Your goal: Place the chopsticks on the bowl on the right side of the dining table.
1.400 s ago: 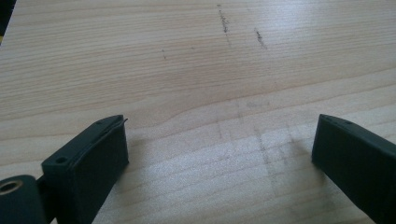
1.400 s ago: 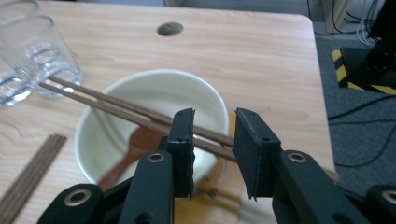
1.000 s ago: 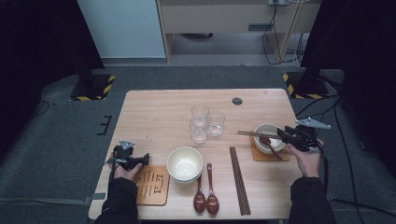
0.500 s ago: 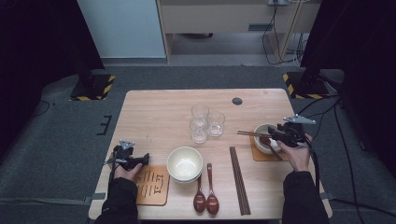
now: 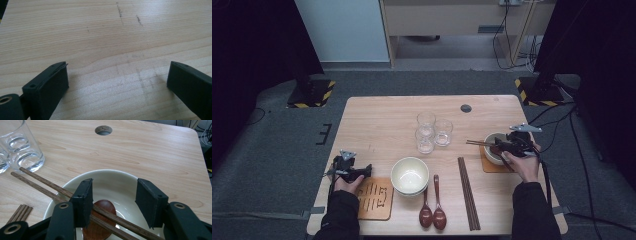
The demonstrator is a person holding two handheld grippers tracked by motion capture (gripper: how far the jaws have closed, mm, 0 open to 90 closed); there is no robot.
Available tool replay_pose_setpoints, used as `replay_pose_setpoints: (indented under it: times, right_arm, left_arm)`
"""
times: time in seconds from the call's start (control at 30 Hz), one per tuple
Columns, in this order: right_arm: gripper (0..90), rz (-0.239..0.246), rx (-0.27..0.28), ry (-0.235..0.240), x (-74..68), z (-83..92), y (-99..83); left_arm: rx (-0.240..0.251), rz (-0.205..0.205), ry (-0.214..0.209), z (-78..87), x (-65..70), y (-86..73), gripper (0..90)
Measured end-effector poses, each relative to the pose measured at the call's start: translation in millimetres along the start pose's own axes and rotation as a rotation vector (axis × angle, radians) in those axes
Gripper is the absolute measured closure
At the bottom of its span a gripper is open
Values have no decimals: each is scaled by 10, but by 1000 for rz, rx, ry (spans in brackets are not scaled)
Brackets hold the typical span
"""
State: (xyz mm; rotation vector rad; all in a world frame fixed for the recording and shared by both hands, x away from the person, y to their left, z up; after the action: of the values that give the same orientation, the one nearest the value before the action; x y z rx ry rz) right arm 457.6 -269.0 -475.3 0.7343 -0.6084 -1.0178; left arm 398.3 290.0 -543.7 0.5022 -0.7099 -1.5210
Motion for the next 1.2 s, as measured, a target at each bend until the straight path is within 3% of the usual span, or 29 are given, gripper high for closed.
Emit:
replay_pose_setpoints:
  times: [0.67, 0.87, 1.2]
  right_arm:
    - [506, 25, -33, 52, -24, 5, 1]
    - [494, 27, -10, 56, -33, 36, 15]
    - [514, 25, 49, 47, -31, 238, 14]
  left_arm:
    - [0, 0, 0, 0, 0, 0, 26]
    - [0, 0, 0, 0, 0, 0, 26]
    - [0, 0, 0, 0, 0, 0, 26]
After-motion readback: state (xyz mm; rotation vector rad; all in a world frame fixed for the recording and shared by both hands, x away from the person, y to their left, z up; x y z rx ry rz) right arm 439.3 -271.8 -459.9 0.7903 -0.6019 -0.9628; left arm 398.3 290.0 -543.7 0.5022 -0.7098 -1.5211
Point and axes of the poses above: each handheld gripper's, and its own axes: z roughly backward along the jaws, y roughly out of its top, x roughly to its right, the point moved 1 cm from there along -z, roughly forward along the jaws, and after that the axes turned 9 degrees about z, right-handed, at the moved point
